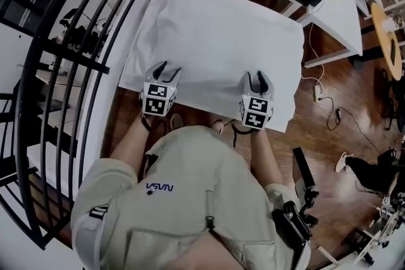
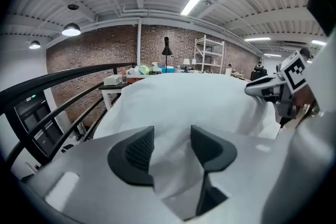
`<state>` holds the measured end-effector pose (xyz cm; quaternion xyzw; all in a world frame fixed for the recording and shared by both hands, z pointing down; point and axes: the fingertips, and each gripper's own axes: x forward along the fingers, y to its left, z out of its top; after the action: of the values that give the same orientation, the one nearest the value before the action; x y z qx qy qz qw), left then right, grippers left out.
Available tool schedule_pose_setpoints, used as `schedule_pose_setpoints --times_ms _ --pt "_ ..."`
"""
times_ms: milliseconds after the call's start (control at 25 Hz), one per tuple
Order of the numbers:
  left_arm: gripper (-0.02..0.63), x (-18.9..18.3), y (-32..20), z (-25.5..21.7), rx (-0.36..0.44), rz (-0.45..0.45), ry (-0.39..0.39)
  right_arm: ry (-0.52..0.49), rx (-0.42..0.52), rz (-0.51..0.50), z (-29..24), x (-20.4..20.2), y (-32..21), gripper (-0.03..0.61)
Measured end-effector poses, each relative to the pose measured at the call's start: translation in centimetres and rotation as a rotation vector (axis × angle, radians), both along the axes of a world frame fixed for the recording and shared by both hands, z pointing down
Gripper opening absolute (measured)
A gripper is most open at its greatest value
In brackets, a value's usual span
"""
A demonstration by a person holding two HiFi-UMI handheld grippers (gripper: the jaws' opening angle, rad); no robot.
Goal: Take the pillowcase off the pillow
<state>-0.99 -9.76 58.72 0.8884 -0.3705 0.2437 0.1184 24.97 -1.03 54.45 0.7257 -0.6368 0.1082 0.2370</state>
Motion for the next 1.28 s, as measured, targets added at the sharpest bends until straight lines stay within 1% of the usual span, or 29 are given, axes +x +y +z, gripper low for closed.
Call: schedule_pose_setpoints --times_ms 120,240,360,480,600,680,720,760,800,920,1120,1200,1280 --pt "0.195 -0.7 -0.2 -0.6 0.022 -0.033 0.014 0.004 0.023 -0.003 -0.9 -0.1 -0.1 0.15" --pt "0.195 -2.7 -0.5 -1.2 0.036 -0.078 0.041 -0.011 0.067 -0.062 -2.4 -2.7 -1.4 0.15" --pt "0.19 -5.7 -0.9 -1.1 0.04 -0.119 0.044 -0.029 0.104 -0.189 -3.8 -8.8 -3.8 0.15" --pt "0.179 -8.9 -1.3 -1.1 0.045 -0.155 0.044 -0.026 0.115 -0.318 -4.3 -15.6 -5.6 0.15" --pt "0.161 -11.4 -1.7 -1.7 0.07 -0.174 0.05 -0.027 0.116 -0.398 -4.6 -20.9 -6.8 0.15" --pt "0.136 -12.3 -1.4 -2.4 0.091 -0.17 0.051 -0.028 0.121 -0.423 -4.9 -23.2 -7.3 0.15" --pt "0.109 -12.5 -1.2 -2.8 0.103 -0.167 0.046 -0.027 0.123 -0.432 -5.0 -24.0 -7.5 0.15" --pt "0.041 -12.7 -1.1 -3.2 0.12 -0.167 0.035 -0.026 0.123 -0.44 -5.0 -24.6 -7.7 0.15" --pt "0.006 -12.9 -0.9 -3.5 0.137 -0.167 0.023 -0.025 0.121 -0.45 -5.0 -25.1 -7.9 0.15" --pt "0.006 -13.4 -0.3 -4.2 0.175 -0.173 0.021 -0.024 0.112 -0.485 -4.7 -26.3 -8.2 0.15" --pt "0.006 -14.6 -0.7 -5.8 0.202 -0.248 0.022 -0.044 0.112 -0.544 -4.5 -27.7 -9.2 0.15" --pt "0.006 -14.9 -0.9 -6.2 0.203 -0.271 0.02 -0.053 0.103 -0.574 -4.3 -28.3 -9.5 0.15" --pt "0.006 -15.1 -1.2 -6.2 0.186 -0.299 0.014 -0.059 0.09 -0.604 -4.1 -28.7 -9.6 0.15"
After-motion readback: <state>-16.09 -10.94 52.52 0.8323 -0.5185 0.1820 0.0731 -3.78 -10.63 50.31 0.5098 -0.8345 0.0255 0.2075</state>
